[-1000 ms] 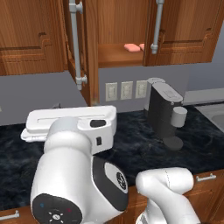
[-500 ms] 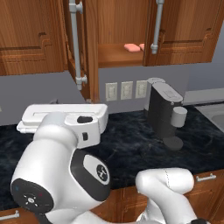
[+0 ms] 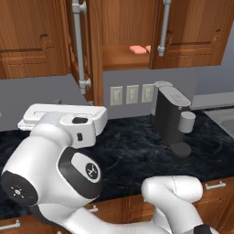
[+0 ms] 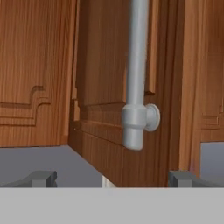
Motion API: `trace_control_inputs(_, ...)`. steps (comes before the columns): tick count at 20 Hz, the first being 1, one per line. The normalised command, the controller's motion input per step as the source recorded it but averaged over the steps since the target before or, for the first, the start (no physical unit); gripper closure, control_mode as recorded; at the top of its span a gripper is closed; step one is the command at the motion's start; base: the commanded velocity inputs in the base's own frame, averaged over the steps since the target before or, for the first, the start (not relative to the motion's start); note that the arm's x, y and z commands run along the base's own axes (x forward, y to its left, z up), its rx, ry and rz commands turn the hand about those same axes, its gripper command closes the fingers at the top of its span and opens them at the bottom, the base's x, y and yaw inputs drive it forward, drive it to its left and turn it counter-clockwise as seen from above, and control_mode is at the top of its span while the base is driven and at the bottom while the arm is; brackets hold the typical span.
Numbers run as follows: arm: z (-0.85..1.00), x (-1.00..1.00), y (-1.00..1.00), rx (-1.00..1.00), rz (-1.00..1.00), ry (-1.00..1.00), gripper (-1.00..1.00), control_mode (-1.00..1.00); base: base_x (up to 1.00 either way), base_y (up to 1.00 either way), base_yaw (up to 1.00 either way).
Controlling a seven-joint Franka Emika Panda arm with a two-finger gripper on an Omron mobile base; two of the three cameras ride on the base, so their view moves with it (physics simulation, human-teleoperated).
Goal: Pick up the bar soap and bar soap from the sink, and place them back in the cabinet, and close the cabinet doors.
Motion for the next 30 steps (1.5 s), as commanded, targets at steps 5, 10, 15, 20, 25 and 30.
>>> trace_control_inputs(5, -0.06, 0.29, 0.0, 0.0, -0.06, 0.0, -1.0, -1.0, 0.0, 0.0, 0.0)
trace_control_inputs(10, -0.09, 0.31, 0.0, 0.0, -0.04, 0.0, -1.0, -1.0, 0.0, 0.0, 0.0)
trace_control_inputs(15, -0.14, 0.3, 0.0, 0.0, -0.02, 0.0, -1.0, -1.0, 0.0, 0.0, 0.0)
trace_control_inputs(20, -0.15, 0.34, 0.0, 0.0, 0.0, 0.0, -1.0, -1.0, 0.0, 0.0, 0.0)
trace_control_inputs(25, -0.17, 0.38, 0.0, 0.0, 0.0, 0.0, -1.0, -1.0, 0.0, 0.0, 0.0)
trace_control_inputs(30, -0.11, 0.44, -0.05, 0.0, 0.0, 0.0, -1.0, -1.0, 0.0, 0.0, 0.0)
